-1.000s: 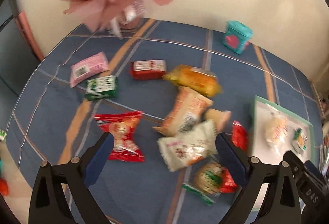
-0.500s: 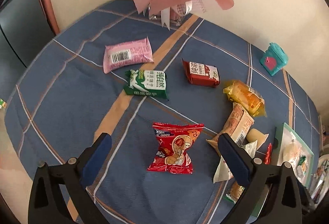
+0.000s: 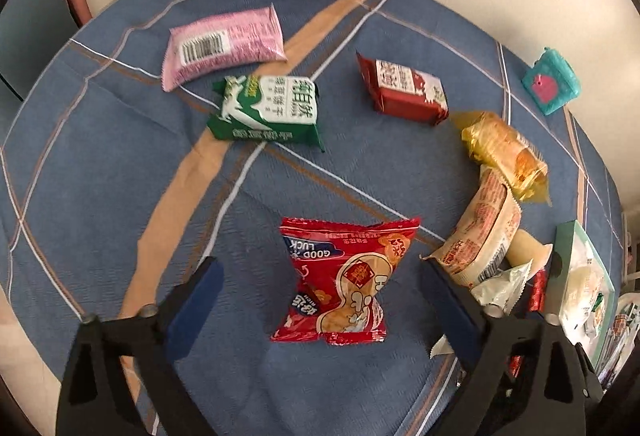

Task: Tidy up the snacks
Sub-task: 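Grasp the red GOOD LUCK bag with the left gripper while the right gripper approaches the white biscuit pack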

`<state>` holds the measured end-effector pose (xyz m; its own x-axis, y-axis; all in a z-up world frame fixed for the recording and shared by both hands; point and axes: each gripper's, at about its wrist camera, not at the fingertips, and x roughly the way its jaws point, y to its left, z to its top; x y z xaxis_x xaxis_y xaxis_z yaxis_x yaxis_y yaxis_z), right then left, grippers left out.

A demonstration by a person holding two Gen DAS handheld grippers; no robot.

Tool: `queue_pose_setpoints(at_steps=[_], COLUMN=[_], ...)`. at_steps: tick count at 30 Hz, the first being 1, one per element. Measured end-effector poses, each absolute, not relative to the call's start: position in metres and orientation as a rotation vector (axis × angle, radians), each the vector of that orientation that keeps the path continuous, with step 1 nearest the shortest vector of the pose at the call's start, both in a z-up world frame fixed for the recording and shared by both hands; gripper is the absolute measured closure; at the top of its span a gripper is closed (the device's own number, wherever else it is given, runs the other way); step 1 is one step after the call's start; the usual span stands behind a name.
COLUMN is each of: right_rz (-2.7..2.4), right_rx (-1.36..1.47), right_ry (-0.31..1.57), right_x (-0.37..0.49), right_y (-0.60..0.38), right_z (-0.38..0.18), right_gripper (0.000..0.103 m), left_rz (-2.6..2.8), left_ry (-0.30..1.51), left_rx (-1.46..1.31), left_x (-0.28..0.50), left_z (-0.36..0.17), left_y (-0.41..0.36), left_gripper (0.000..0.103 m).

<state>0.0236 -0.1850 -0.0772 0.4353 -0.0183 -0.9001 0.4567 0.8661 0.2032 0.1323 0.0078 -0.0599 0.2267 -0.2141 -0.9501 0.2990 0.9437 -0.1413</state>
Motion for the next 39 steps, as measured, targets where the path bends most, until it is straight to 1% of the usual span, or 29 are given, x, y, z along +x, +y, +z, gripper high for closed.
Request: queue_pose_setpoints(at_steps=[3,5,9,12,14,16,19,21,25,29,34,37,39], right_rz=[-0.301,-0.302,-0.304,-0.313,-0.313,-0.312,-0.304,-0.306,-0.297,-0.281,-0.277,-0.269,-0.266], right_rx=[0.452,0.441,0.417,0.406,0.412,0.423,0.447,0.456,0.483,0.504,0.526,0.542,0.549], right_ry=[1.109,1.119,1.127,1.129,1.123,1.114,1.106,1.106,1.096,1.079,1.071,1.053,1.038], right_x=[0.029,0.033,0.035,0.036,0.037,0.033,0.030,0.029,0.026,0.024,0.022,0.018,0.016], right_y=[-0.184,-0.182,-0.181,-0.180,-0.180,-0.181,-0.184,-0.185,-0.189,-0.191,-0.194,-0.197,-0.198], right_z=[-0.085,-0.089,-0.092,-0.093,-0.093,-0.090,-0.088,-0.087,-0.086,-0.081,-0.079,-0.074,-0.069], right_gripper=[0.001,0.002,0.004,0.008,0.010,0.012,0.018,0.025,0.029,0.037,0.040,0.045,0.050], left_rz=[-0.349,-0.353,-0.348,-0.349,-0.360,-0.368,-0.378,-0.381,-0.384,-0.391,-0.397,-0.402,-0.406], left_ry=[1.303,1.311,1.329,1.349,1.360,1.361,1.360,1.358,1.343,1.324,1.300,1.282,1.273], left_rx=[0.082,0.071,0.058,0.053,0.044,0.042,0.037,0.032,0.028,0.025,0.025,0.030,0.029], left_x=[0.134,0.136,0.139,0.136,0.135,0.134,0.132,0.131,0.130,0.131,0.131,0.127,0.124], left_z=[-0.065,-0.067,-0.073,-0.077,-0.079,-0.078,-0.076,-0.074,-0.067,-0.059,-0.048,-0.040,-0.033], left_y=[0.007,0.008,0.009,0.010,0.010,0.009,0.005,0.006,0.003,0.001,0.000,0.001,0.003], left_gripper=[0.013,0.023,0.029,0.039,0.048,0.051,0.053,0.053,0.054,0.054,0.054,0.054,0.054])
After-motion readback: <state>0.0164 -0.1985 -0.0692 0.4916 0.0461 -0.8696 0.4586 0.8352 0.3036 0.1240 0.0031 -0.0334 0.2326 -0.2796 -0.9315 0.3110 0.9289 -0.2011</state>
